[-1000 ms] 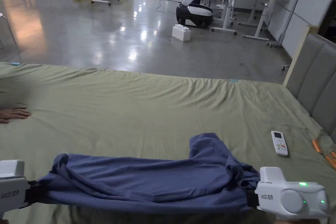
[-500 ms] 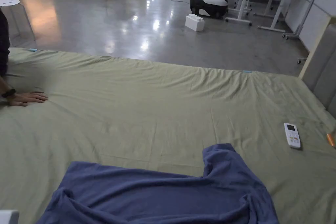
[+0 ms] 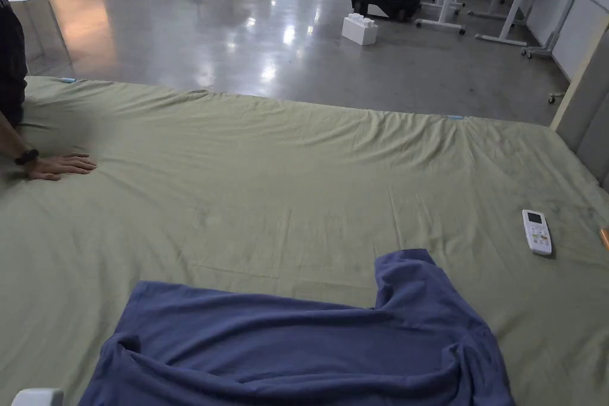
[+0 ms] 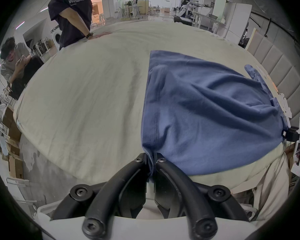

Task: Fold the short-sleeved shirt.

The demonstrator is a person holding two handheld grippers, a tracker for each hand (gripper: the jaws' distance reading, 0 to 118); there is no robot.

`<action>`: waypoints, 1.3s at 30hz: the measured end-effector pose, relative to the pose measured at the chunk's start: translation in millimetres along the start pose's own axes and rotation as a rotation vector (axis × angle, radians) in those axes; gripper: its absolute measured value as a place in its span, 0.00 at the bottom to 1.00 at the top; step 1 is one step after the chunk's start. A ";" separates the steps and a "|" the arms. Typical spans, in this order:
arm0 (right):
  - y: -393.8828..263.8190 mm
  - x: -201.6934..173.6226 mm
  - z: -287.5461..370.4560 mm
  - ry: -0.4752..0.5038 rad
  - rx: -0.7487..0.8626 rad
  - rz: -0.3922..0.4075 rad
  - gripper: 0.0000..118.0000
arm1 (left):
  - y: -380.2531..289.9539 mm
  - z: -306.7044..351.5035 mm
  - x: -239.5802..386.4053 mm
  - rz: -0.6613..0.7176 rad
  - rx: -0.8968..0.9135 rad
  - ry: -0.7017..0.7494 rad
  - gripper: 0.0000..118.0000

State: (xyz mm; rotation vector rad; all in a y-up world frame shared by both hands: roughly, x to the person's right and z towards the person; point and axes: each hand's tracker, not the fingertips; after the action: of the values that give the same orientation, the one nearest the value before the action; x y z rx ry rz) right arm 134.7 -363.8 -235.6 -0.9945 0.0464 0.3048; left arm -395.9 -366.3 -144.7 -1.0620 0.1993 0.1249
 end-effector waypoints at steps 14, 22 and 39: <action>95.2 -49.5 100.6 -0.005 0.756 -0.157 0.62 | 80.6 82.8 79.3 -0.035 0.667 -0.014 0.49; 105.4 -70.3 121.5 -0.041 0.966 -0.139 0.03 | 85.0 103.1 92.4 -0.029 0.859 0.030 0.06; 124.5 -73.4 96.3 -0.014 0.923 -0.126 0.00 | 137.0 34.4 34.0 0.031 0.583 -0.037 0.00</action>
State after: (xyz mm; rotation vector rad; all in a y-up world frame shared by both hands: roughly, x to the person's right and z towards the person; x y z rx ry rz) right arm 20.8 -237.8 -271.6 -0.0781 0.1000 0.1416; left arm -386.3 -269.9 -253.0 -0.4761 0.2025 0.1045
